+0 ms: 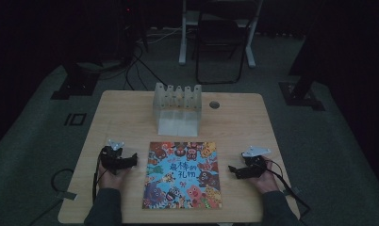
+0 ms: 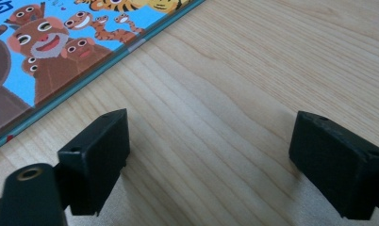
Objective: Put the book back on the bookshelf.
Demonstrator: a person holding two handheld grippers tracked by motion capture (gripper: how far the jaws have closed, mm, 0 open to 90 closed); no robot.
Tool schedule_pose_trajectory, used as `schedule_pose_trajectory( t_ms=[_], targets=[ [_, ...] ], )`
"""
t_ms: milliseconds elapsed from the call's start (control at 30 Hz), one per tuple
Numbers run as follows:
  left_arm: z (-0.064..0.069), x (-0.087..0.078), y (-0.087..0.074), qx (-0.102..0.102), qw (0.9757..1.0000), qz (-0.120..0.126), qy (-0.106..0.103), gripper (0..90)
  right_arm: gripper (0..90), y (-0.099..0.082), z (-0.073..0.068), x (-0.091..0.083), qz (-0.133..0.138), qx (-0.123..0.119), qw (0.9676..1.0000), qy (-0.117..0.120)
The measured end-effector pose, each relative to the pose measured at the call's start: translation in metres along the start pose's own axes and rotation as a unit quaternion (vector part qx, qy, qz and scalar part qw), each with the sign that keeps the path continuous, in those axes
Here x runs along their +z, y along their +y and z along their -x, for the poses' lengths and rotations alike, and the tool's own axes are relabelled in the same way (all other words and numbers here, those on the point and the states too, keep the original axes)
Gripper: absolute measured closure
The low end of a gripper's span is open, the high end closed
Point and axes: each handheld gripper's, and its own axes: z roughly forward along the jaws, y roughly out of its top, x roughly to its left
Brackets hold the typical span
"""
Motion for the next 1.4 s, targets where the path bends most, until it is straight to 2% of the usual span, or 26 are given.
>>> schedule_pose_trajectory(
  t_ms=[300, 400, 600, 633, 700, 733, 867, 967, 1400],
  targets=[
    [0.0, 0.0, 0.0, 0.0, 1.0, 0.0, 0.0, 9.6, 11.0, 0.0, -0.003, 0.0, -0.004, -0.009, 0.9999, 0.011],
    [0.0, 0.0, 0.0, 0.0, 1.0, 0.0, 0.0, 9.6, 13.9, 0.001, -0.005, -0.001, -0.005, -0.011, 0.9998, 0.016],
    [0.0, 0.0, 0.0, 0.0, 1.0, 0.0, 0.0, 9.6, 15.0, 0.006, -0.012, -0.004, -0.001, -0.028, 0.9996, 0.004],
    [0.0, 0.0, 0.0, 0.0, 1.0, 0.0, 0.0, 9.6, 15.2, 0.01, -0.015, -0.007, 0.005, -0.033, 0.9994, -0.005],
    [0.0, 0.0, 0.0, 0.0, 1.0, 0.0, 0.0, 9.6, 15.3, 0.012, -0.016, -0.009, 0.009, -0.037, 0.9992, -0.008],
    [0.0, 0.0, 0.0, 0.0, 1.0, 0.0, 0.0, 9.6, 15.5, 0.016, -0.018, -0.014, 0.017, -0.044, 0.9987, -0.018],
    [0.0, 0.0, 0.0, 0.0, 1.0, 0.0, 0.0, 9.6, 15.5, 0.021, -0.02, -0.021, 0.029, -0.047, 0.9981, -0.028],
    [0.0, 0.0, 0.0, 0.0, 1.0, 0.0, 0.0, 9.6, 15.5, 0.022, -0.02, -0.023, 0.032, -0.047, 0.998, -0.029],
    [0.0, 0.0, 0.0, 0.0, 1.0, 0.0, 0.0, 9.6, 17.9, 0.045, -0.029, -0.03, 0.04, -0.072, 0.9961, -0.033]
  ],
)
